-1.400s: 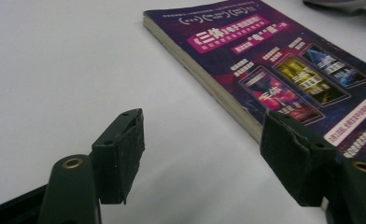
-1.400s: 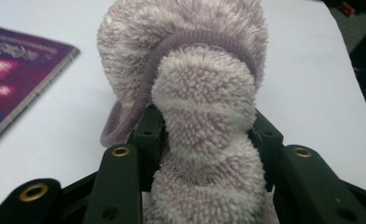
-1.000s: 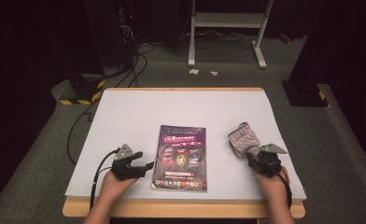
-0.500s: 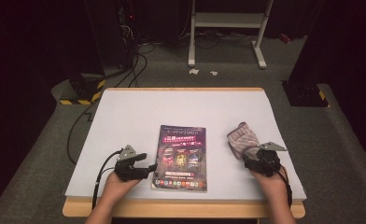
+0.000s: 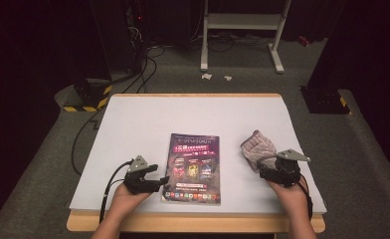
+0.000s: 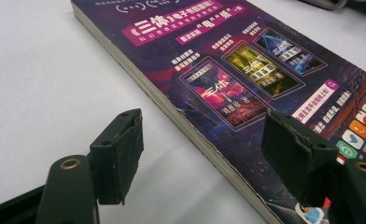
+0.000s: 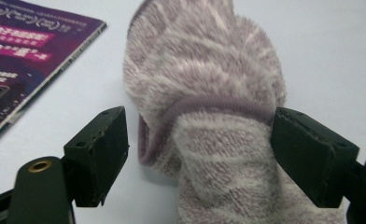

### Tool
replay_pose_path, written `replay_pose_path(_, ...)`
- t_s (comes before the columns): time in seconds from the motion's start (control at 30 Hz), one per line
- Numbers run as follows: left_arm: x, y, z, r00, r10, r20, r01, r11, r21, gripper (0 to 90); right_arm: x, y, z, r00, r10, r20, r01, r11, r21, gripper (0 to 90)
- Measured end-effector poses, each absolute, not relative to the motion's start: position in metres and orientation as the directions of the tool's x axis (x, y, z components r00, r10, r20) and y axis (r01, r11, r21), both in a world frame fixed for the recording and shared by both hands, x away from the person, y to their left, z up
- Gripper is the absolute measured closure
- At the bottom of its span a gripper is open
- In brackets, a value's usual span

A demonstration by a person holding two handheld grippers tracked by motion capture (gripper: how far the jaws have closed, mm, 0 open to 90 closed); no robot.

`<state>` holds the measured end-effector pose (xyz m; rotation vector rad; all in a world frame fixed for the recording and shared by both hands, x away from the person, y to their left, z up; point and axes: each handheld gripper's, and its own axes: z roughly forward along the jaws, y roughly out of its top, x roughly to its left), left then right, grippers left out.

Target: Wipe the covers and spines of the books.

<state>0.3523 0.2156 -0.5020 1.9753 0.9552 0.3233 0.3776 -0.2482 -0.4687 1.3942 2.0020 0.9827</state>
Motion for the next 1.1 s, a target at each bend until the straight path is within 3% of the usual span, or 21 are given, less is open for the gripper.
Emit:
replay_pose_path(0.4, 0.352, 0.211, -0.503, 0.675, 0.727, -0.123, 0.496, -0.325, 0.805, 29.4, 0.364, -0.229, -0.449, -0.402, 0.915, -0.038, 0.503, 0.255, 0.826, 14.0)
replay_pose_path(0.7, 0.351, 0.207, -0.504, 0.683, 0.723, -0.108, 0.493, -0.347, 0.798, 29.3, 0.359, -0.219, -0.443, -0.462, 0.886, 0.04, 0.486, 0.216, 0.847, 13.9)
replay_pose_path(1.1, 0.35, 0.2, -0.507, 0.686, 0.722, -0.089, 0.5, -0.379, 0.779, 28.9, 0.356, -0.191, -0.452, -0.552, 0.832, 0.059, 0.491, 0.267, 0.83, 13.6)
